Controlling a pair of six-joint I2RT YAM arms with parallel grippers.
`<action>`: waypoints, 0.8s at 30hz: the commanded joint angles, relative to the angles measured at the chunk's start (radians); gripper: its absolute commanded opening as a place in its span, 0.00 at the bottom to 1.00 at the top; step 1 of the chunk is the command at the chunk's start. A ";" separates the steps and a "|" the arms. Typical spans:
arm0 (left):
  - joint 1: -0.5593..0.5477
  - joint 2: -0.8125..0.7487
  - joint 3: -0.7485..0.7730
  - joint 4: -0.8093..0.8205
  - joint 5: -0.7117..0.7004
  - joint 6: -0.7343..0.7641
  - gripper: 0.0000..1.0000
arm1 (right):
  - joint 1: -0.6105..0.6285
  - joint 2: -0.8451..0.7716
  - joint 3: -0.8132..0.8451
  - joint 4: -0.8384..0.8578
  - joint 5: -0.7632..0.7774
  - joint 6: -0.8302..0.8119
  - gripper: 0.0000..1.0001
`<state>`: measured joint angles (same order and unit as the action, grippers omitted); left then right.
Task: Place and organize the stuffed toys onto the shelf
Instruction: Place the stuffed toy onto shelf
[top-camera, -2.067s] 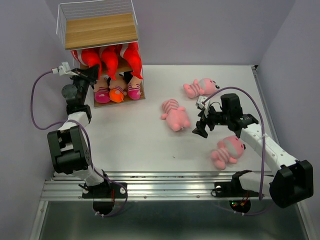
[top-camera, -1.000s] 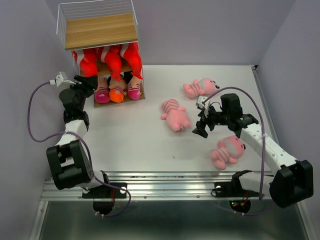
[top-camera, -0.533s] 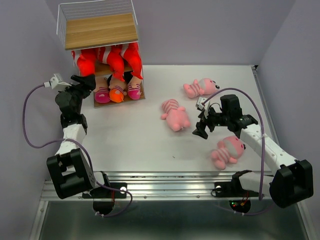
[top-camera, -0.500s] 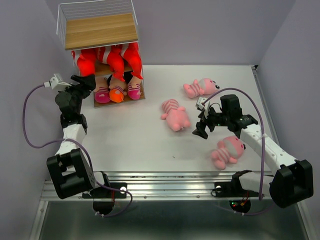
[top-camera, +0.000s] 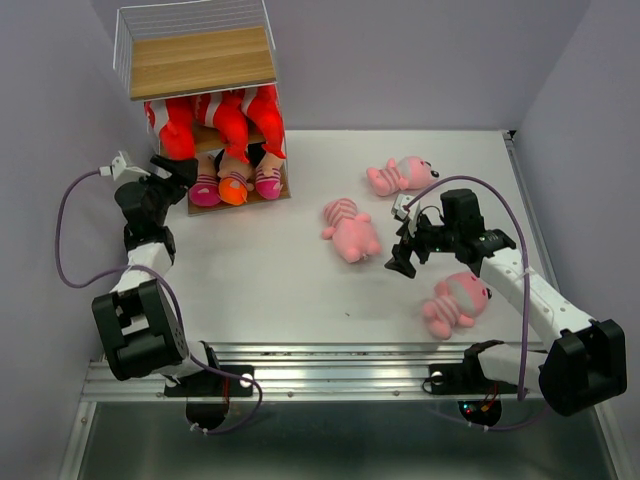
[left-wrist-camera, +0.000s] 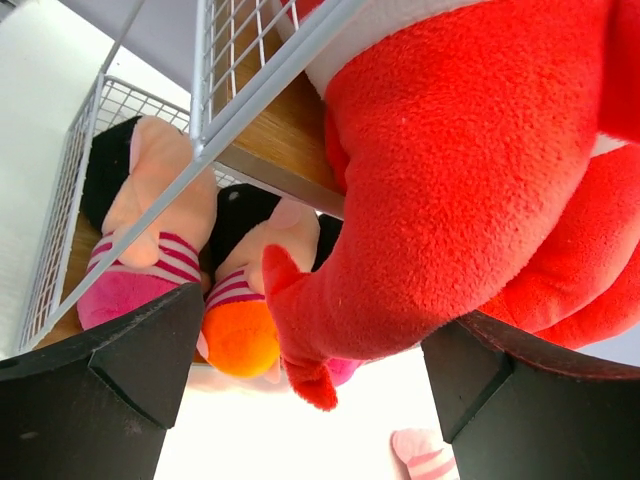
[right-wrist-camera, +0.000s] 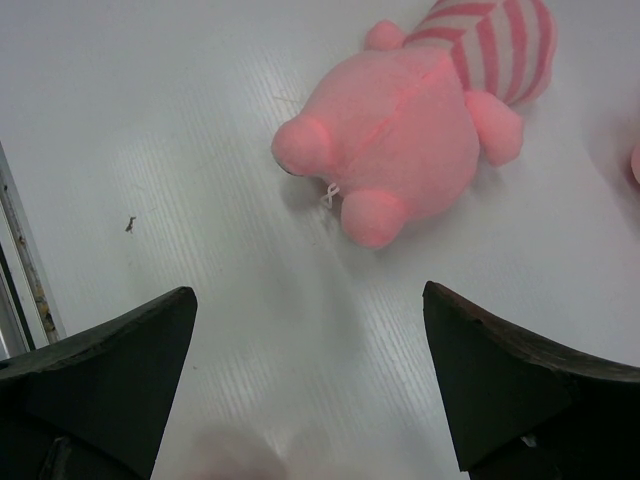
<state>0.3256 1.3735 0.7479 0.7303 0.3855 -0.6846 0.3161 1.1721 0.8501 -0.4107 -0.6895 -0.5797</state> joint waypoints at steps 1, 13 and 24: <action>0.010 0.013 0.074 0.040 0.044 0.019 0.96 | 0.009 -0.006 0.001 0.036 0.002 -0.009 1.00; 0.010 0.001 0.065 0.077 0.085 0.033 0.99 | 0.009 -0.006 0.000 0.036 0.004 -0.009 1.00; 0.021 -0.033 0.028 0.107 0.119 0.030 0.99 | 0.009 -0.008 -0.002 0.036 0.004 -0.011 1.00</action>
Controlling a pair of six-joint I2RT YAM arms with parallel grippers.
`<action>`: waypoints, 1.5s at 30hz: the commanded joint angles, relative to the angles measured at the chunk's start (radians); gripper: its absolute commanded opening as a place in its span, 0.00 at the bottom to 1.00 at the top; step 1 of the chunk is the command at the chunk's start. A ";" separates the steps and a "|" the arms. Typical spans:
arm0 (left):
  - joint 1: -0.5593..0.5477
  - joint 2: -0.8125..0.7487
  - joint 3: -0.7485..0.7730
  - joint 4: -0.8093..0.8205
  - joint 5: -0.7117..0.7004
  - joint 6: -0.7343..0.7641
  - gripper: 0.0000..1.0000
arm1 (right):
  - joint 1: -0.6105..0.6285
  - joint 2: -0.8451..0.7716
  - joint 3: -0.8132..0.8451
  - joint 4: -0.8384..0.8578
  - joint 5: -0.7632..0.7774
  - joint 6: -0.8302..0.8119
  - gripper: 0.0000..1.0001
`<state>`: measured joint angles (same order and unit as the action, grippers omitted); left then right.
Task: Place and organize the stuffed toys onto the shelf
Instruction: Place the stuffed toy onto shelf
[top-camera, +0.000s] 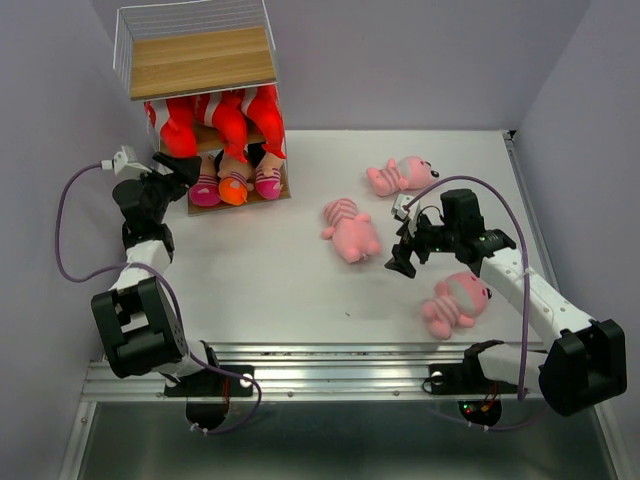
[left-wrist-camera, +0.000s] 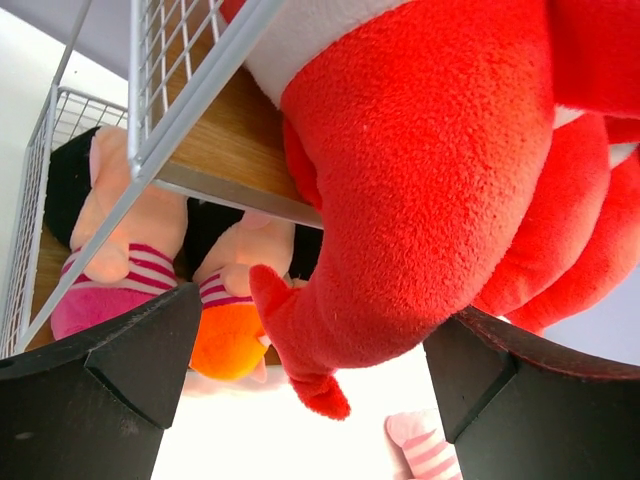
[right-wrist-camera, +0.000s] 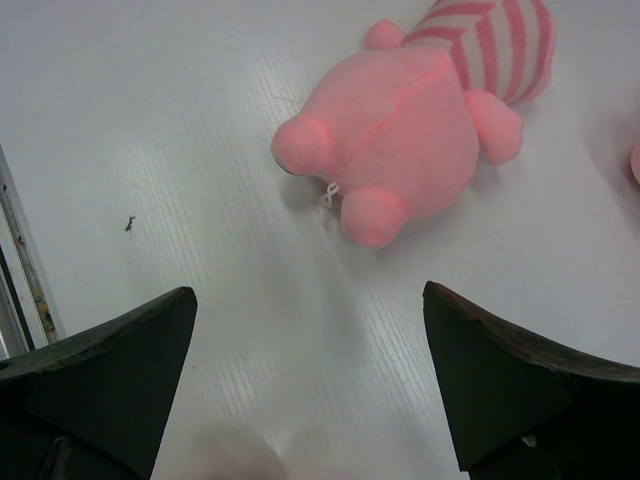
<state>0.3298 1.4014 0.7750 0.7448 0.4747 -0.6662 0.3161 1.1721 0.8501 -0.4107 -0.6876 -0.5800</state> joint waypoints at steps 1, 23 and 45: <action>0.017 -0.062 0.003 0.094 0.033 0.011 0.99 | 0.009 -0.008 -0.002 0.036 0.002 -0.011 1.00; 0.054 -0.041 -0.002 0.117 0.180 0.057 0.99 | 0.009 -0.008 -0.003 0.035 -0.003 -0.014 1.00; 0.054 -0.090 0.050 0.053 0.139 0.168 0.85 | 0.009 0.006 -0.003 0.035 -0.004 -0.015 1.00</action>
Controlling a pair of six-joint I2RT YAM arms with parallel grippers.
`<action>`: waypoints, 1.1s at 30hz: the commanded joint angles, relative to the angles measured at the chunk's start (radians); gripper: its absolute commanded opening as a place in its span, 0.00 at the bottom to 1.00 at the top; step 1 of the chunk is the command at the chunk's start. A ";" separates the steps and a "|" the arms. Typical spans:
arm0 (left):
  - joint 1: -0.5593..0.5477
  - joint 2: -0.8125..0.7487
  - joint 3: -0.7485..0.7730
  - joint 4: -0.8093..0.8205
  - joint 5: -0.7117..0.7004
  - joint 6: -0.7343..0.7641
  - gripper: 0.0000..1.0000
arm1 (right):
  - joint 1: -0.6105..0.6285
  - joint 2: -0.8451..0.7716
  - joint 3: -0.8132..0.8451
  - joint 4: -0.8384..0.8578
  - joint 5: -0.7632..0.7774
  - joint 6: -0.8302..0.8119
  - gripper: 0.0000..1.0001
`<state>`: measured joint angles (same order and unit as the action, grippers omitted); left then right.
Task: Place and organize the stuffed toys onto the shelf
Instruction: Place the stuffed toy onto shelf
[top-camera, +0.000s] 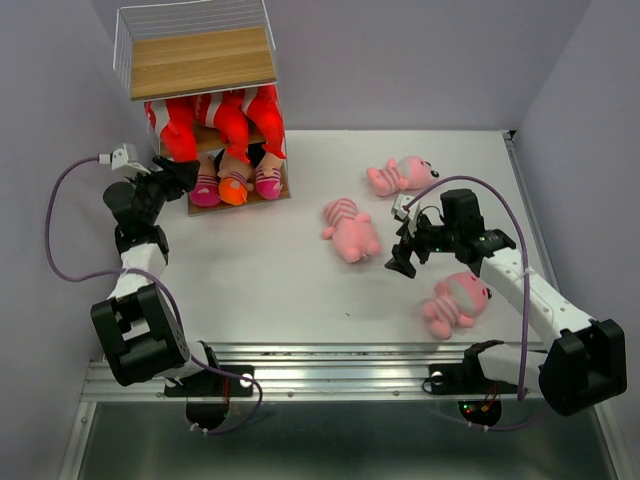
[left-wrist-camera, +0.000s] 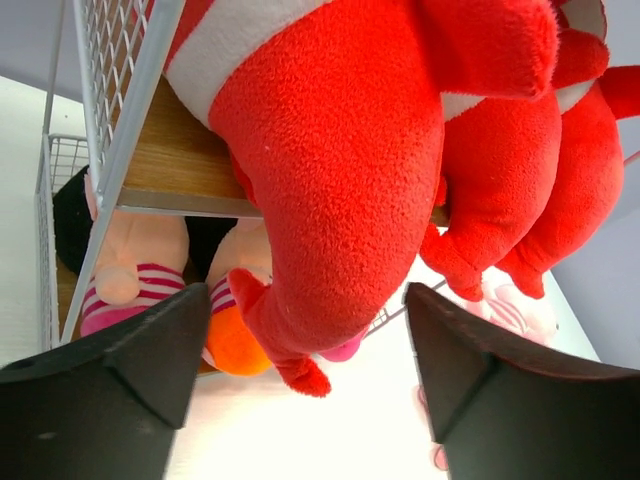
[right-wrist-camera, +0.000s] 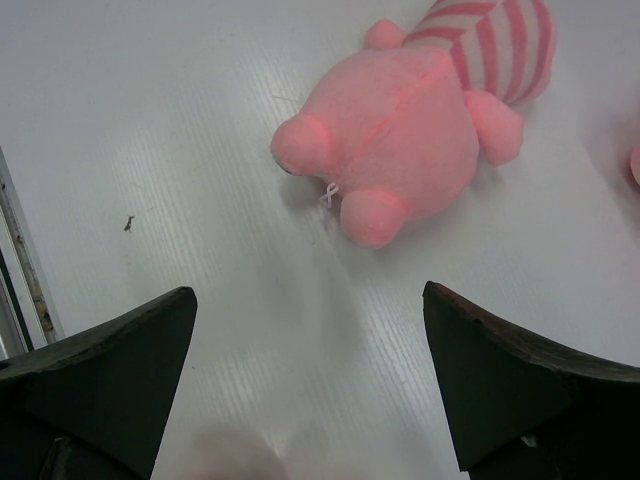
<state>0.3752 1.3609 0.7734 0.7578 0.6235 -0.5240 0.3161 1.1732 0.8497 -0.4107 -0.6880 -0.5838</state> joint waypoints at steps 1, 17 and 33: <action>0.008 -0.048 0.056 0.040 -0.008 0.024 0.80 | 0.009 0.006 -0.004 0.033 -0.004 -0.011 1.00; 0.008 0.040 0.168 0.034 -0.028 -0.057 0.20 | 0.009 0.014 -0.003 0.033 -0.002 -0.011 1.00; 0.007 0.112 0.236 0.021 -0.027 -0.085 0.22 | 0.009 0.019 -0.003 0.033 0.001 -0.011 1.00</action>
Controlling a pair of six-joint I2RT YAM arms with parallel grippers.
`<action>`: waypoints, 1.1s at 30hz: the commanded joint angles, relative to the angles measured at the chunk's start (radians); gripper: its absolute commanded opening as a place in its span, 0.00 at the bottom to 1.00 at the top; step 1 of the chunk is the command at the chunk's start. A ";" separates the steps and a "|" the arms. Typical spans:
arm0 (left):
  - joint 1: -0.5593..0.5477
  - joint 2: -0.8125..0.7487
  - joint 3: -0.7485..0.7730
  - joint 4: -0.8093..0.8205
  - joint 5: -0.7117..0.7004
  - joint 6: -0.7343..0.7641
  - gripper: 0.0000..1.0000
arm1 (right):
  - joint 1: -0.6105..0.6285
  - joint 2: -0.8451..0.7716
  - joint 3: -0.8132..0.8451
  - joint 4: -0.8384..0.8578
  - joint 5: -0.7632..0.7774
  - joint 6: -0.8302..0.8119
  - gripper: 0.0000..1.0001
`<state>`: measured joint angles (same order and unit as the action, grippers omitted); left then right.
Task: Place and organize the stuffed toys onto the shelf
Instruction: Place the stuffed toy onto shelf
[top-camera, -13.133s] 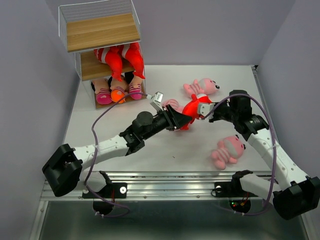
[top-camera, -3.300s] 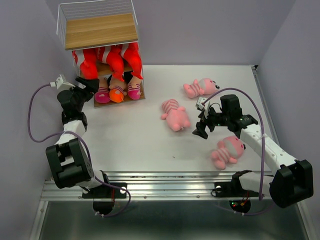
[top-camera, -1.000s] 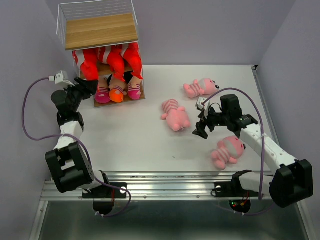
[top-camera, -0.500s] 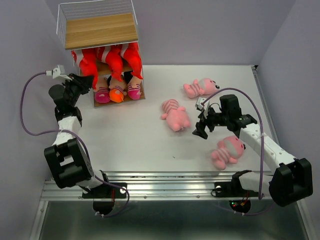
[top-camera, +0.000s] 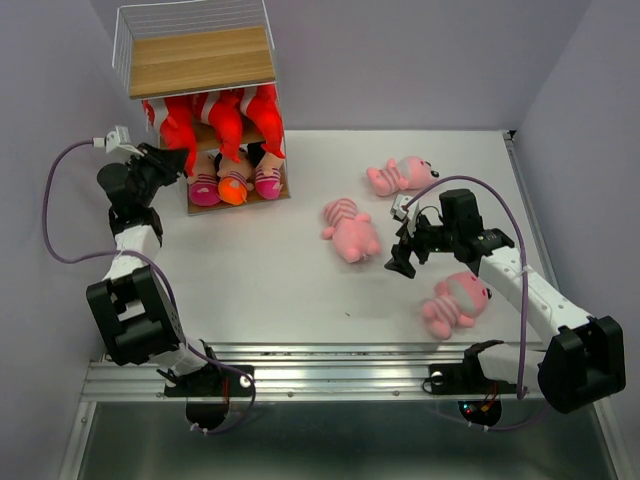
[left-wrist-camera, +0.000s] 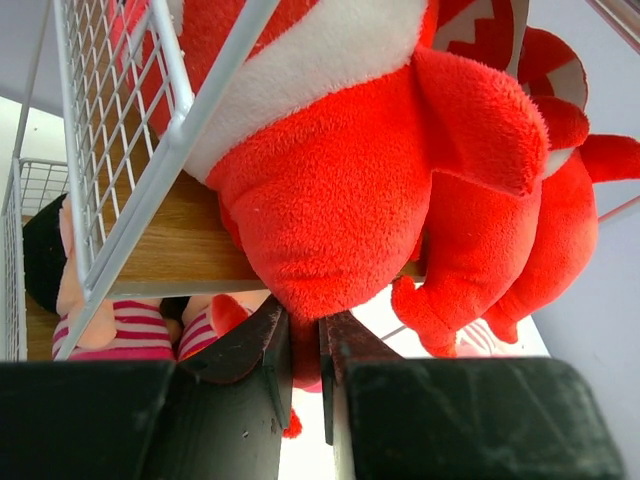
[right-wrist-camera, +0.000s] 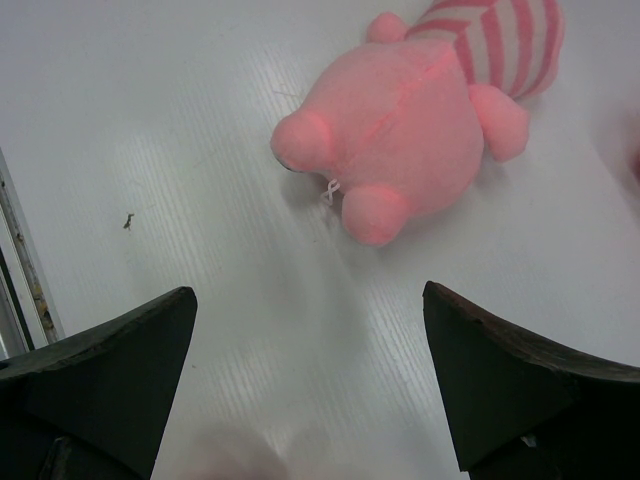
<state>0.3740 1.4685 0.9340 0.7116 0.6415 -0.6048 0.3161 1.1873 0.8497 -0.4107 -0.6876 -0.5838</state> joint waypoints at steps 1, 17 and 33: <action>0.008 0.007 0.078 0.066 -0.045 -0.012 0.24 | 0.009 0.005 -0.003 0.035 0.002 -0.011 1.00; 0.009 -0.042 0.023 0.066 -0.046 -0.024 0.69 | 0.009 0.005 -0.003 0.033 0.007 -0.011 1.00; 0.028 -0.143 -0.067 0.054 -0.049 -0.010 0.90 | 0.009 0.000 -0.003 0.033 0.005 -0.013 1.00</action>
<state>0.3897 1.3598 0.8871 0.7189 0.6022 -0.6327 0.3161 1.1919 0.8497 -0.4107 -0.6842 -0.5869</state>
